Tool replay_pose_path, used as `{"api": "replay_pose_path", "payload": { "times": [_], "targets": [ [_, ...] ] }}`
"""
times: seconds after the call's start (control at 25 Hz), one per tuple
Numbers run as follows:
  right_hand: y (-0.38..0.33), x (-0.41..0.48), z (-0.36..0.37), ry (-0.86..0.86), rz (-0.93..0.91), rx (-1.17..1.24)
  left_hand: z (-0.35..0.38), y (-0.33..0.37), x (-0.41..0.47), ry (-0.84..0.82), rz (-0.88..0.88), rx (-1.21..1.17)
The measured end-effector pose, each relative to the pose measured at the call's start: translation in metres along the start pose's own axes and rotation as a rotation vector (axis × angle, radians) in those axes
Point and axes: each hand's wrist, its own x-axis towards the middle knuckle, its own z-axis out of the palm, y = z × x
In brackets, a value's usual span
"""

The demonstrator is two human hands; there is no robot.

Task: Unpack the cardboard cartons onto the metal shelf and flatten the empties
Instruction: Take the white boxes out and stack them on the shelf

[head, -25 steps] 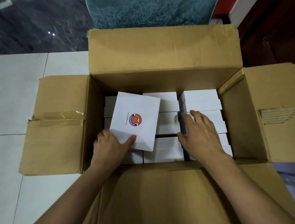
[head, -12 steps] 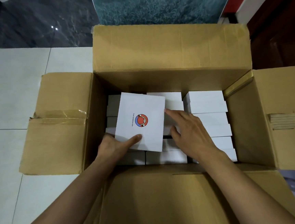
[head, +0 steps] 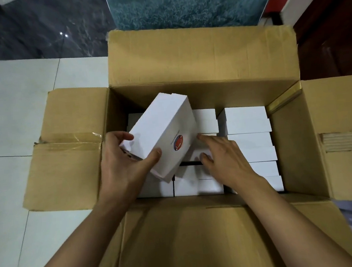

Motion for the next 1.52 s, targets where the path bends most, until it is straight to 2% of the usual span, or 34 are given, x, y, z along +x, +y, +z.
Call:
{"api": "replay_pose_path", "payload": {
  "times": [0.24,0.6,0.88,1.12,1.4,1.52],
  "targets": [
    [0.009,0.019,0.013,-0.077,-0.037,-0.207,-0.029,0.014,-0.006,0.113,0.158,0.048],
    [0.013,0.039,0.029,-0.129,-0.073,-0.402,-0.042,0.012,-0.026,0.141,0.195,0.137],
    [0.015,0.032,0.035,-0.05,-0.064,-0.388,-0.03,0.008,-0.026,0.129,0.177,0.197],
    [0.006,0.04,0.032,-0.115,-0.054,-0.463,-0.027,-0.006,-0.03,0.122,0.143,0.261],
    [0.011,0.043,0.033,-0.187,-0.048,-0.37,-0.027,-0.012,-0.033,0.118,0.132,0.283],
    [0.01,0.043,0.033,-0.183,-0.065,-0.404,-0.024,-0.01,-0.034,0.126,0.138,0.291]
  ]
}}
